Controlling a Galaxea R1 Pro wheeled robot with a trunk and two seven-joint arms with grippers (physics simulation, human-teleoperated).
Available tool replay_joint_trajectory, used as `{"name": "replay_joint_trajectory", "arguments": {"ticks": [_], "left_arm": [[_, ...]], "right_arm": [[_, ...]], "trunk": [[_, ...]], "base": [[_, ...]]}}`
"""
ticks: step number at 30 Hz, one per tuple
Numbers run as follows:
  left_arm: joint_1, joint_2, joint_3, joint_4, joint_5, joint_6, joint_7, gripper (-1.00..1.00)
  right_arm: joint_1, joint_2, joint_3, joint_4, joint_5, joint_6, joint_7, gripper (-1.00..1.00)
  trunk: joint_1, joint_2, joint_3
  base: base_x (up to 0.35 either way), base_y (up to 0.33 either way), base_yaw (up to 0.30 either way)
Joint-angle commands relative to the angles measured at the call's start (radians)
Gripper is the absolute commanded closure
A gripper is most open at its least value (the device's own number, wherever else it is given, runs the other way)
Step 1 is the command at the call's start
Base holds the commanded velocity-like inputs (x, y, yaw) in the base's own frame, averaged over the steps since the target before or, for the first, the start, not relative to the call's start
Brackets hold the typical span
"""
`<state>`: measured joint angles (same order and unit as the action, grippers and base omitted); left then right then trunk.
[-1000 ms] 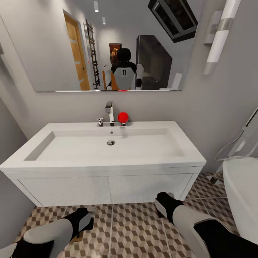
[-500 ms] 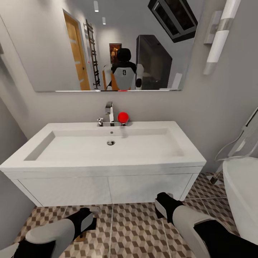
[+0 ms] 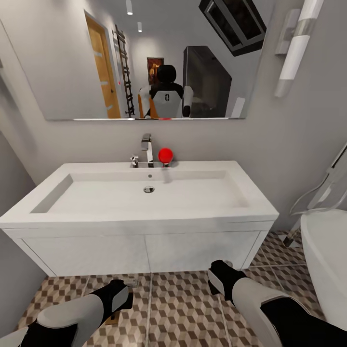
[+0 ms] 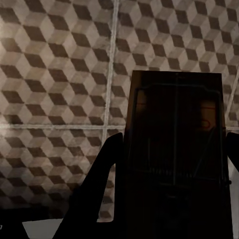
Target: Take the four mousetraps from the cabinet in the bathroom and place them on the bathroom floor. Make sure all four end up on the same floor surface, and ensure that at least two of them are either under or directly next to the same bathroom sink.
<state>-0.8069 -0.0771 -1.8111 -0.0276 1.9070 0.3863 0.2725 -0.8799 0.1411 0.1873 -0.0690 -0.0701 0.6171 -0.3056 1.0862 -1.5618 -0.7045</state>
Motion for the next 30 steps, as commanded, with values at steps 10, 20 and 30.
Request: {"name": "replay_joint_trajectory", "arguments": {"ticks": [10,20,30], "left_arm": [[0.000,0.000,-0.001,0.002,-0.003,-0.003,-0.002,1.00],[0.000,0.001,-0.001,0.002,-0.003,-0.003,-0.005,1.00],[0.000,-0.001,0.004,0.002,-0.002,-0.001,0.000,1.00]], "right_arm": [[0.001,0.005,0.001,0.000,-0.002,-0.057,0.000,1.00],[0.003,0.006,0.000,0.002,-0.002,-0.057,0.000,1.00],[0.004,0.006,0.001,0.000,-0.002,-0.059,0.001,1.00]], "trunk": [[0.015,-0.028,-0.013],[0.015,-0.028,-0.013],[0.035,-0.063,-0.028]], "base": [[0.000,0.000,0.000],[0.000,0.000,0.000],[0.000,0.000,0.000]]}}
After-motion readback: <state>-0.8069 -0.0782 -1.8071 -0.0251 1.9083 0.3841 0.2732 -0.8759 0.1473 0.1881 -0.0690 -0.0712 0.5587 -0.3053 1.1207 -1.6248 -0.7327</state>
